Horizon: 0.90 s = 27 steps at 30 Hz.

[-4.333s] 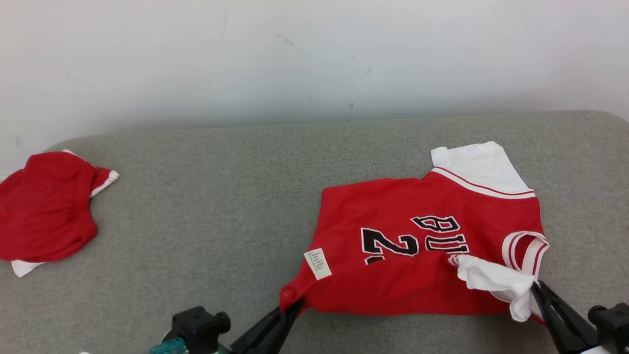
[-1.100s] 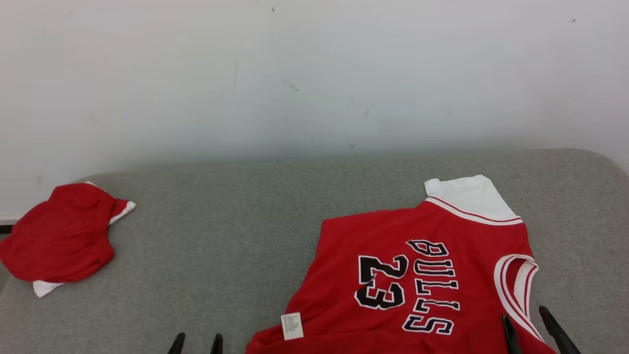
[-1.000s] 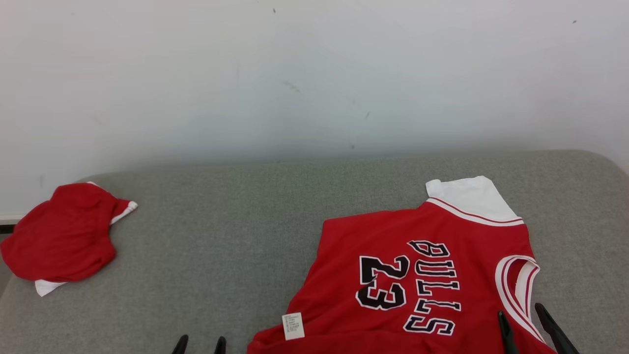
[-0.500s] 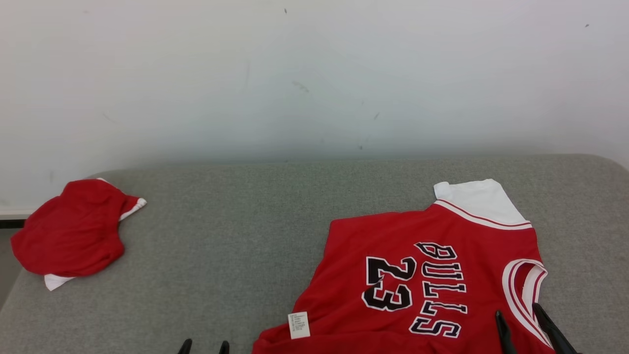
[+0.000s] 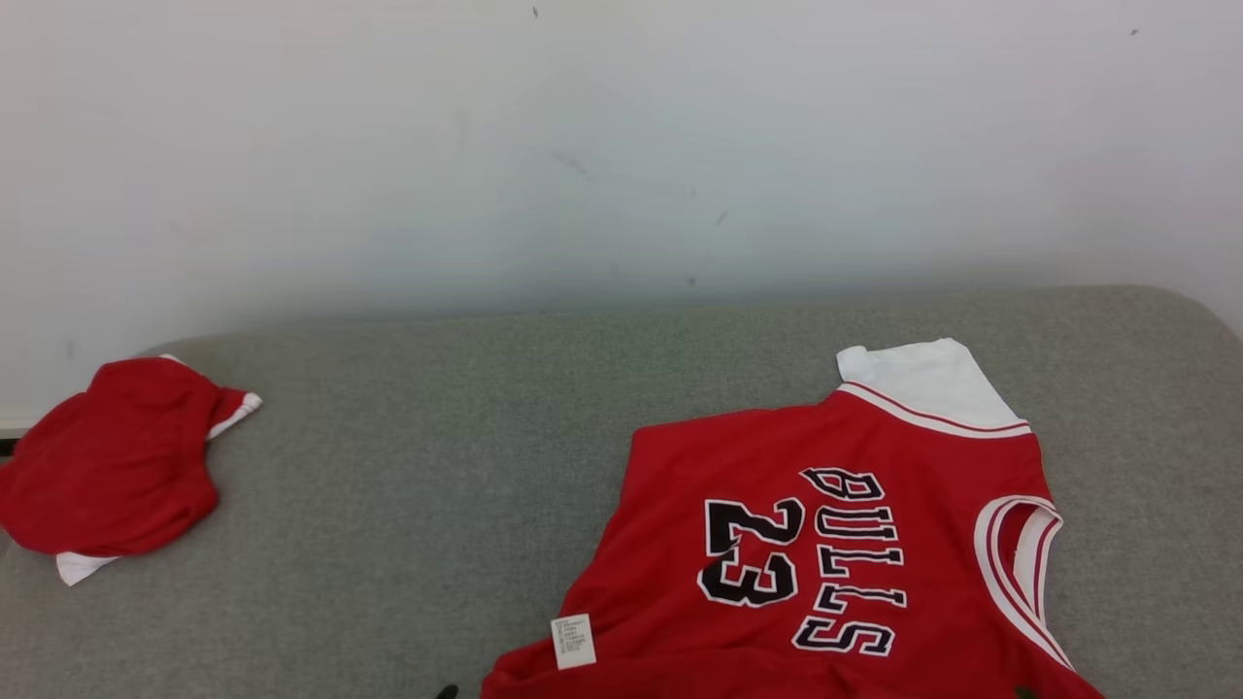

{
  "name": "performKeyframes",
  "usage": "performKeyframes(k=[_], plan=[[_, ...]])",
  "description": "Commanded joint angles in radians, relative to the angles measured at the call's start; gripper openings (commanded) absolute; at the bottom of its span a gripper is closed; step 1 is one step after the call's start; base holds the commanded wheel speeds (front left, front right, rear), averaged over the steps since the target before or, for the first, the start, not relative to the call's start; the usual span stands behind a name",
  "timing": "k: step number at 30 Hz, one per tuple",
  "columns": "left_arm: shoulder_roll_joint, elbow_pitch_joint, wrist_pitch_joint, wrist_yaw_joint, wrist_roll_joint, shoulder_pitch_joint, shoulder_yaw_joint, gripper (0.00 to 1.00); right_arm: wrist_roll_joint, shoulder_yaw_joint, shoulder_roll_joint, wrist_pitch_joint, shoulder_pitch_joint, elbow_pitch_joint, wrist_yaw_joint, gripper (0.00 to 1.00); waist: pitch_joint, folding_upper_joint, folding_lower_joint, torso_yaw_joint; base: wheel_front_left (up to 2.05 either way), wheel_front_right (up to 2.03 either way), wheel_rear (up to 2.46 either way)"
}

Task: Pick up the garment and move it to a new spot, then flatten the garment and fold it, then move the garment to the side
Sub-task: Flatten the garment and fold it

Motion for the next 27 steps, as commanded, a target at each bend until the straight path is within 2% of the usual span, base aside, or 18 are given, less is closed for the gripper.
performKeyframes(k=[1, 4, 10, 17, 27], plan=[[0.015, 0.008, 0.000, 0.001, -0.011, -0.018, -0.009, 1.00, 0.001, 0.029, -0.017, 0.015, 0.021, 0.002, -0.003, 1.00, 0.010, 0.0000, 0.0000, -0.008, 0.00, 0.00, 0.00], [0.043, 0.025, 0.006, 0.002, -0.027, -0.044, -0.042, 1.00, 0.021, 0.101, -0.065, 0.072, 0.043, 0.005, -0.003, 1.00, 0.025, 0.0000, 0.0000, -0.018, 0.00, 0.00, 0.00], [0.068, 0.041, 0.009, 0.001, -0.045, -0.081, -0.073, 1.00, 0.023, 0.172, -0.098, 0.123, 0.066, 0.018, -0.003, 1.00, 0.047, 0.0000, 0.0000, -0.028, 0.00, 0.00, 0.00], [0.084, 0.050, 0.013, 0.001, -0.059, -0.105, -0.088, 1.00, -0.036, 0.149, -0.109, 0.126, 0.047, 0.019, -0.003, 1.00, 0.069, 0.0000, 0.0000, -0.025, 0.00, 0.00, 0.00], [0.094, 0.066, 0.011, 0.001, -0.068, -0.166, -0.143, 1.00, -0.077, 0.138, -0.076, 0.137, 0.009, 0.051, -0.003, 1.00, 0.122, 0.0000, 0.0000, 0.002, 0.00, 0.00, 0.00]])
